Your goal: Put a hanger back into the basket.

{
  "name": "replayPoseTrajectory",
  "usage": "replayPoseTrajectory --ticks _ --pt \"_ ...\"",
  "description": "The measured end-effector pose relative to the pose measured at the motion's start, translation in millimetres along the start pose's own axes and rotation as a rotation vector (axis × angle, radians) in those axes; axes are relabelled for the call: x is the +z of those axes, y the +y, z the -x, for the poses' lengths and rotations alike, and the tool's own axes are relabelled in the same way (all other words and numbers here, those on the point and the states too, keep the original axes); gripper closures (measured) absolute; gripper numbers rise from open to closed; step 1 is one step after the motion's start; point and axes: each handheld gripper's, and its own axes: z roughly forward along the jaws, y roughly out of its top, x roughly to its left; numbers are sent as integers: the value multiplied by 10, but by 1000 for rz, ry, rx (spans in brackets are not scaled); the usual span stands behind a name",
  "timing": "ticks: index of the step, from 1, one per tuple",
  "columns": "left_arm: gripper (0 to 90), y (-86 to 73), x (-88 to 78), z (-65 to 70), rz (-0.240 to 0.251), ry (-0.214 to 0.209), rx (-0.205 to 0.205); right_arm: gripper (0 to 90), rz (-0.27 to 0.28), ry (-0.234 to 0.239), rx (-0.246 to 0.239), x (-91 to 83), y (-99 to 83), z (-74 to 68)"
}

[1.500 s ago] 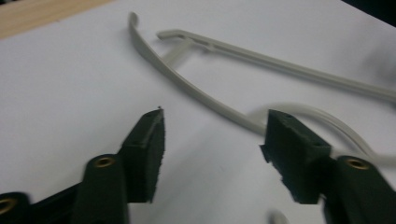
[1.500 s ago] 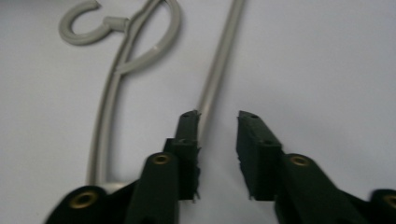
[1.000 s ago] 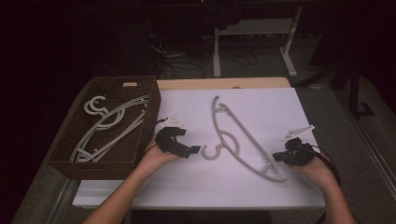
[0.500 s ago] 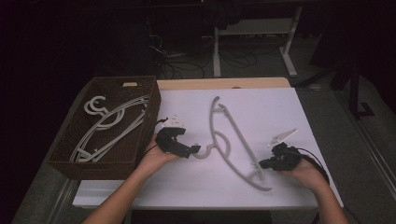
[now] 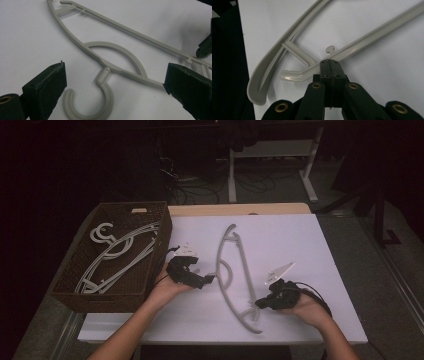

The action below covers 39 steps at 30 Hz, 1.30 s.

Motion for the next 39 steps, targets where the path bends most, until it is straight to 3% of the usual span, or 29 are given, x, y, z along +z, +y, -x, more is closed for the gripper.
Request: replayPoseTrajectory --ticks 8,16,19,24,28,32,39 --pt "60 6 8 -20 -3 17 -3 887 6 30 -49 137 151 -104" --pt "151 144 165 -157 -16 63 -30 486 122 -74 38 -22 90 -25" --pt "177 239 279 -255 -32 94 -37 403 154 -107 69 -68 70 7" --pt "276 409 503 -444 -41 122 -67 371 174 -132 82 -105 50 39" --pt "342 521 703 -513 -46 114 -90 360 179 -142 85 -131 29 47" --pt "378 601 912 -574 -94 177 -79 357 190 -149 91 -162 13 61" --pt "545 647 1166 -676 -159 214 -52 358 200 -156 87 -195 0 67"
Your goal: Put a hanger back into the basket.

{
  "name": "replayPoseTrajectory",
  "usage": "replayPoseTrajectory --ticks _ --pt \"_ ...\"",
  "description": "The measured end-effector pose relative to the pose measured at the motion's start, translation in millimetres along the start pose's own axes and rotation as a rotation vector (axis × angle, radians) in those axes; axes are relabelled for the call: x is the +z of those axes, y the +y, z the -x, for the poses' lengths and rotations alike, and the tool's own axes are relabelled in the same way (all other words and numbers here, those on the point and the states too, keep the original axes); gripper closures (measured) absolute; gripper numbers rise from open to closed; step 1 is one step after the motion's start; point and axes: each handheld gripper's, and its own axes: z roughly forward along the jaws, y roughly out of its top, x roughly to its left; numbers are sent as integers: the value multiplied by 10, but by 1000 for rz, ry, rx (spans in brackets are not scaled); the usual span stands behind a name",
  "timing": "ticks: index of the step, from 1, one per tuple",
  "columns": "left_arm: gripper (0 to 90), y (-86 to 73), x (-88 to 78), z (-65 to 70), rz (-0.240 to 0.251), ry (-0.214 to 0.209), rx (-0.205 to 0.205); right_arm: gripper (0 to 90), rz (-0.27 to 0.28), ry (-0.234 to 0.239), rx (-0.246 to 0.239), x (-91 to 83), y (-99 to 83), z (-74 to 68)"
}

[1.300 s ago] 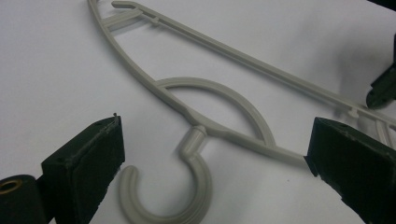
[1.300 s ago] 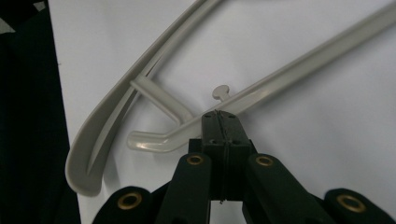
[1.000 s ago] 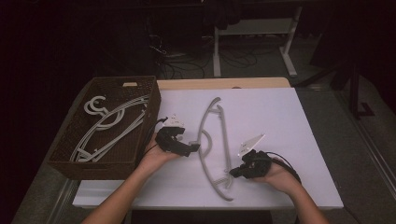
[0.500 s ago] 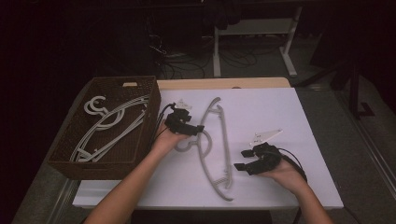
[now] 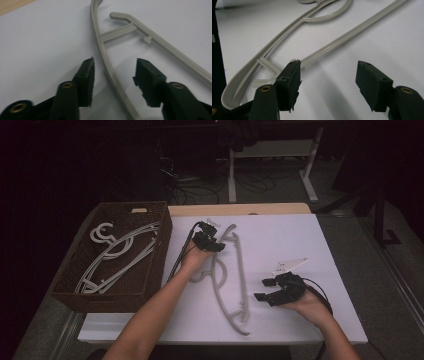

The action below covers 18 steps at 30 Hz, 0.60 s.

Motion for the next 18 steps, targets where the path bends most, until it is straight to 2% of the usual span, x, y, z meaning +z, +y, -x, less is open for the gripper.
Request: replayPoseTrajectory --ticks 2,5,18 --pt "601 9 35 9 -11 22 16 358 1 -1 3 -6 -4 8" --pt "690 6 69 17 -21 31 28 363 3 -3 5 -13 -10 18" --pt "776 11 77 -10 -17 24 -14 377 7 -12 2 -18 -1 9"
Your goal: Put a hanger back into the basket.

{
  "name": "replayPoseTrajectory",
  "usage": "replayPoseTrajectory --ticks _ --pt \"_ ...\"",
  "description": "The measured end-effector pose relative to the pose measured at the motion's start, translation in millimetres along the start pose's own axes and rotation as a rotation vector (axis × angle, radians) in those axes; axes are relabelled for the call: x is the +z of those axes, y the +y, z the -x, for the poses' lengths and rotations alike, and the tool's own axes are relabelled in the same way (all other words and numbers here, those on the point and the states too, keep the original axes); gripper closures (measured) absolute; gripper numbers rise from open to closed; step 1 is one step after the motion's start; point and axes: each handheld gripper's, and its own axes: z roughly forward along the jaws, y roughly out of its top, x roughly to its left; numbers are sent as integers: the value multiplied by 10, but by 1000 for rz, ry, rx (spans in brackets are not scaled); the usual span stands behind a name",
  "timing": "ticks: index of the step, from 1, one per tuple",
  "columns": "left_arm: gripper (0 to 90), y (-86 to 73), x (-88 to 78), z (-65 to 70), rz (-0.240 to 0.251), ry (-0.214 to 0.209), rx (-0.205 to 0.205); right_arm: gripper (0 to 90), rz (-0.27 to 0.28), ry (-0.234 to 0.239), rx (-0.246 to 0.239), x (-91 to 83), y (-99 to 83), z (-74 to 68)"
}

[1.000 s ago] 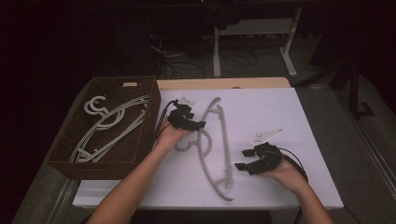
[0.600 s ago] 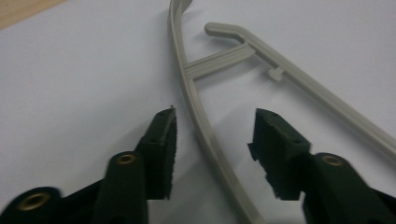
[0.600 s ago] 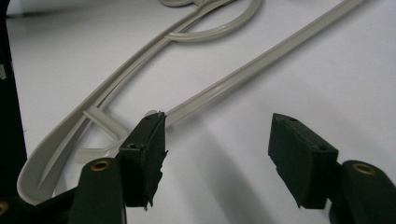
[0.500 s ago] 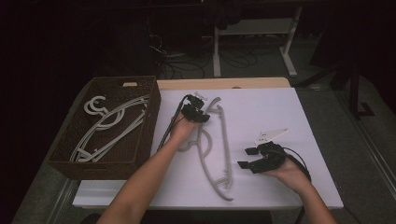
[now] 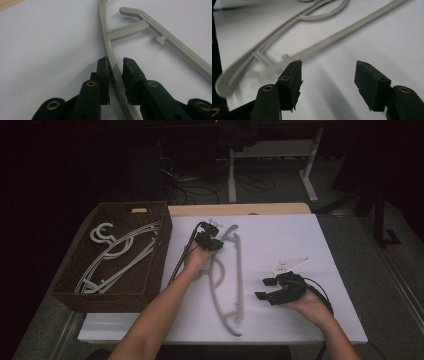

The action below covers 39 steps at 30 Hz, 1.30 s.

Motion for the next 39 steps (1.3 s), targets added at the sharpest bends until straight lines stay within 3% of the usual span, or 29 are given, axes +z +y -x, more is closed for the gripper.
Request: replayPoseTrajectory --ticks 9,16,18,25,29,31,33,35,39 --pt "830 49 22 50 -15 0 43 384 8 -4 3 -14 4 10" --pt "829 132 82 174 -15 -53 76 384 16 -4 6 -31 7 9" --pt "829 218 144 342 -15 -91 107 384 18 -3 7 -36 7 14" --pt "827 371 301 724 -9 -144 159 384 21 -4 4 -47 1 15" --pt "782 377 307 744 0 -157 145 384 22 -4 5 -57 -8 10" --pt "680 377 235 711 19 -156 136 386 21 -3 3 -56 -10 6" --pt "633 373 133 669 39 -170 131 403 18 0 0 -52 -11 5" --pt "535 358 -16 605 55 -196 125 463 9 17 0 -46 -14 0" --pt "472 266 -341 449 102 -231 107 584 -17 41 -15 -12 -20 -32"
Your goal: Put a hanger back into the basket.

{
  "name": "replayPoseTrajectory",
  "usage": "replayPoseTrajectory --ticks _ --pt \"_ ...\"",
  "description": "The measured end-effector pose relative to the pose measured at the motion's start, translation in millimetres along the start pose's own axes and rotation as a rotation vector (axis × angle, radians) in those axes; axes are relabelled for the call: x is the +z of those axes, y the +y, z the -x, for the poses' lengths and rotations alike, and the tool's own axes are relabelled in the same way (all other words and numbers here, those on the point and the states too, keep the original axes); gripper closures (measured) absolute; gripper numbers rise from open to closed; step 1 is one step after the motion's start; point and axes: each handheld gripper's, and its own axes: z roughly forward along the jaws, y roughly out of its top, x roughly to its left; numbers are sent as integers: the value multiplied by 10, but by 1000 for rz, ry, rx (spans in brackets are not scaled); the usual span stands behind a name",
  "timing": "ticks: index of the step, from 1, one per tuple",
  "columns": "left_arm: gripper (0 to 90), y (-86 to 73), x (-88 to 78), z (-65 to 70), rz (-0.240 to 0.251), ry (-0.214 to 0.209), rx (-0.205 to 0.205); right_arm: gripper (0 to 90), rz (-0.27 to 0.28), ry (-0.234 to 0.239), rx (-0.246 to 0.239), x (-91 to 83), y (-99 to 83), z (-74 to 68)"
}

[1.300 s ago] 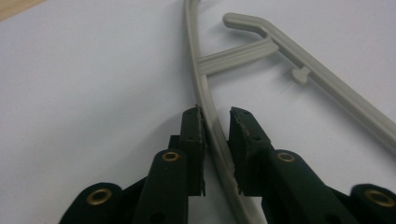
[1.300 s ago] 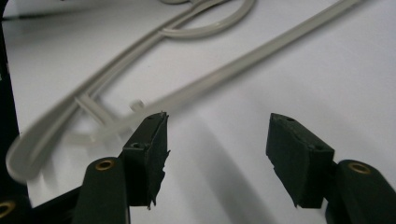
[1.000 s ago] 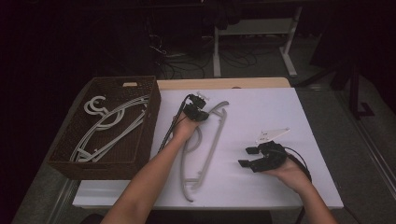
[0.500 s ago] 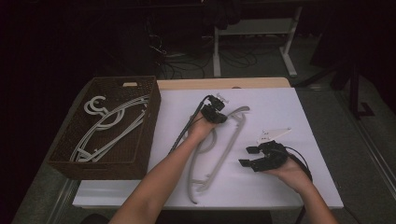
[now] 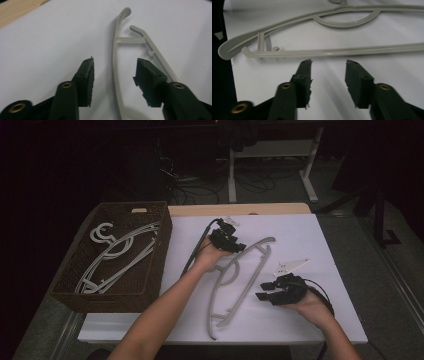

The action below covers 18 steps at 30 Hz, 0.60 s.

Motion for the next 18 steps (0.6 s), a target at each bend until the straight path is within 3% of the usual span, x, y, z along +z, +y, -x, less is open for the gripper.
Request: replayPoseTrajectory --ticks 3,9,14,18 --pt "411 -119 -234 -7 28 -27 -17 684 -26 16 -13 58 2 -34" --pt "294 -390 -536 71 37 -43 -10 871 -71 51 -48 213 50 -118" --pt "197 -639 -742 146 42 -31 -24 888 -113 85 -70 376 107 -204" --pt "187 -821 -877 164 58 -19 -57 887 -143 112 -95 518 158 -278"
